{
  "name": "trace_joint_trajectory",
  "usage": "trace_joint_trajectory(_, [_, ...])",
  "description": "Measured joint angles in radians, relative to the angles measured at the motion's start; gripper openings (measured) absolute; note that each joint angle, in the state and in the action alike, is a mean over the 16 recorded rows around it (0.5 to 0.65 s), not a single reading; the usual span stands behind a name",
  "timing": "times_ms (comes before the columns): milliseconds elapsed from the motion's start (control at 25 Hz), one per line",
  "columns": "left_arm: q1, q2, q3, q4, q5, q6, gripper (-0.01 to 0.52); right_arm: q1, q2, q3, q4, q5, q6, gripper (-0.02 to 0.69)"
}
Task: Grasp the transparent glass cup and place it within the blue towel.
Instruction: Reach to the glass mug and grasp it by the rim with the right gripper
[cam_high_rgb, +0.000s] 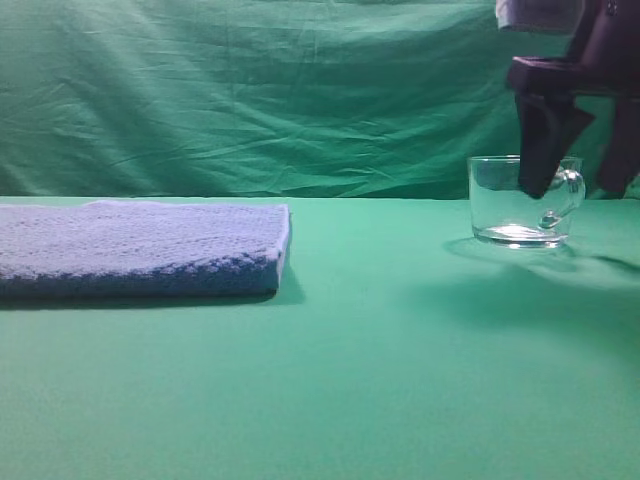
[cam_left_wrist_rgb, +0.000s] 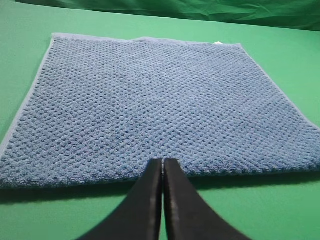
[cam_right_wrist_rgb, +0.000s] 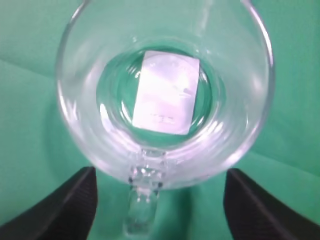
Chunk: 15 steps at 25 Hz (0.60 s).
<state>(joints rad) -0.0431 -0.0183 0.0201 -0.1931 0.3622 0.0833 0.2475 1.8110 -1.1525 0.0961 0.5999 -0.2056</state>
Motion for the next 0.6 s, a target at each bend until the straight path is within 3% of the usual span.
trace_joint_trajectory(200, [0.0, 0.0, 0.0, 0.0, 0.0, 0.0, 0.0, 0.032, 0.012, -0.084, 0.0, 0.033, -0.003, 0.107])
trace_joint_trajectory(600, [0.0, 0.0, 0.0, 0.0, 0.0, 0.0, 0.0, 0.25, 0.092, -0.385, 0.003, 0.083, -0.014, 0.103])
